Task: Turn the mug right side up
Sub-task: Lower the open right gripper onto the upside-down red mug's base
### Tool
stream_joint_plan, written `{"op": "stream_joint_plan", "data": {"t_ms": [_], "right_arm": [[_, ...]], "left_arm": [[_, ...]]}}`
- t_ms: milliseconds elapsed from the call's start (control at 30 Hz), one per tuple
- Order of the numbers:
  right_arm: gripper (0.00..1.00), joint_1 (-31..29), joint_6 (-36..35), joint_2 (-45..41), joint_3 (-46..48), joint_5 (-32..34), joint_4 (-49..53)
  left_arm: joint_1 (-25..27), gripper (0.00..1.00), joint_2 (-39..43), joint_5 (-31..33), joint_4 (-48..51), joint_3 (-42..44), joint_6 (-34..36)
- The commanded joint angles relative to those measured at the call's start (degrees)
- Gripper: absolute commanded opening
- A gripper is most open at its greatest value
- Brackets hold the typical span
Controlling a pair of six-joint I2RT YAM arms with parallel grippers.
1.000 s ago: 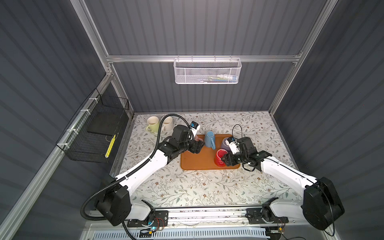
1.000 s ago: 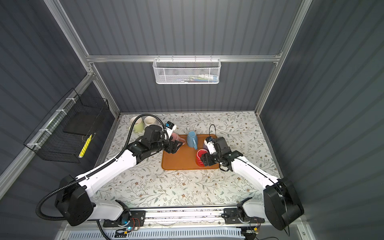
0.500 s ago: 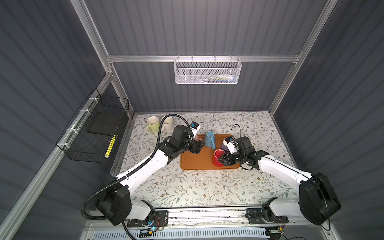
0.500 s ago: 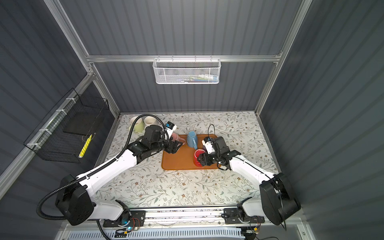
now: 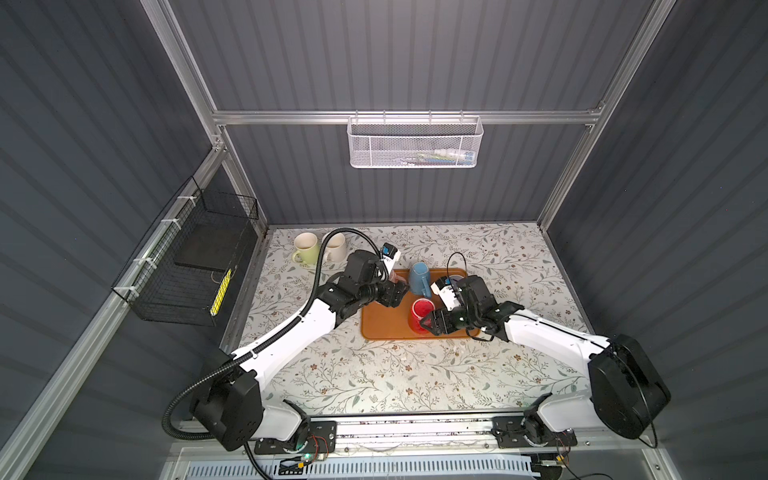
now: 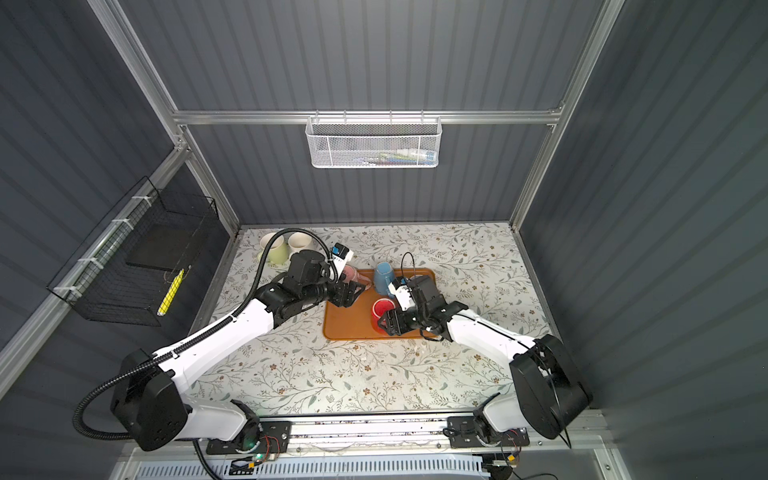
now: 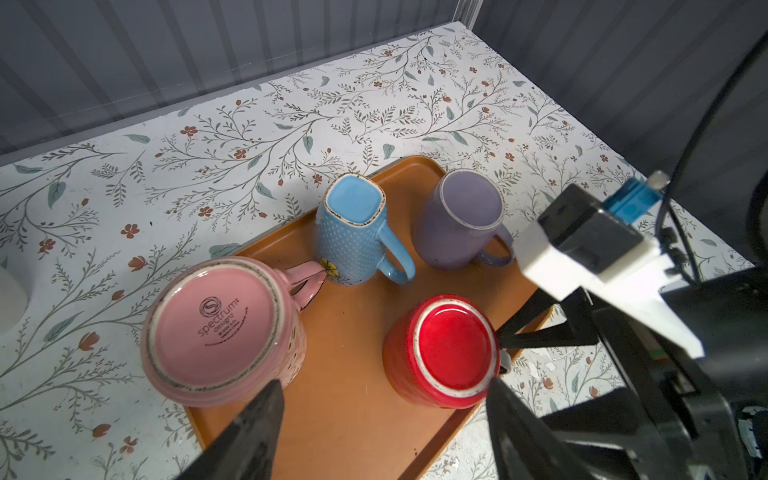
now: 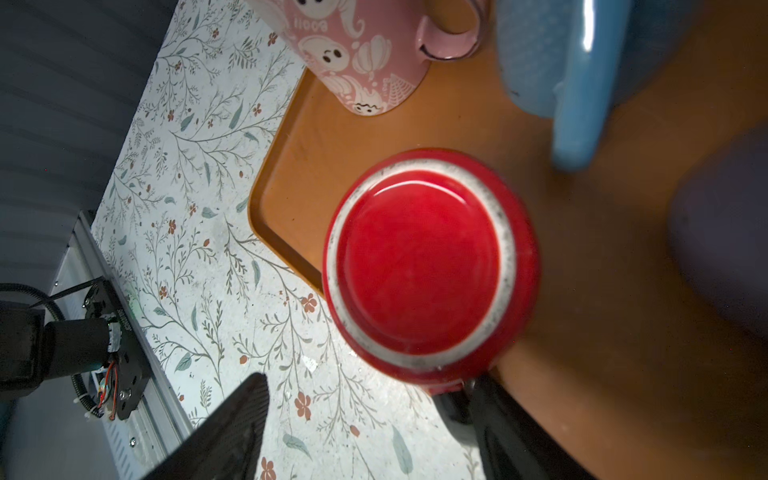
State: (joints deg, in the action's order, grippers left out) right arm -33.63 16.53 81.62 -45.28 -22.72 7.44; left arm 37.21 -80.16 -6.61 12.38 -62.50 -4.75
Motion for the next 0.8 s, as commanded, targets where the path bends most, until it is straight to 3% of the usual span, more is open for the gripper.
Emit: {"op": "stream_joint_plan", "data": {"t_ms": [0, 133, 333, 767], "right_arm": [[0.78, -0.95, 1.35, 0.46, -1.65, -0.02, -1.01], [0.77, -1.04, -2.1, -0.03, -2.36, 2.93, 3.84], [0.74, -2.31, -7.09, -0.33, -2.45, 12.94, 10.07], [0.62, -7.86, -10.09, 4.38, -1.77, 23.3, 6.46]], "left_arm": [[0.32, 0.76, 0.53, 0.11, 0.97, -0.36, 0.27], [0.32, 0.76, 0.71, 0.06, 0.81, 0.01, 0.18], [0.32, 0.76, 0.38, -0.54, -0.32, 0.74, -0.33], [0.4, 0.76, 0.78, -0.15, 0.98, 0.49, -0.08]]}}
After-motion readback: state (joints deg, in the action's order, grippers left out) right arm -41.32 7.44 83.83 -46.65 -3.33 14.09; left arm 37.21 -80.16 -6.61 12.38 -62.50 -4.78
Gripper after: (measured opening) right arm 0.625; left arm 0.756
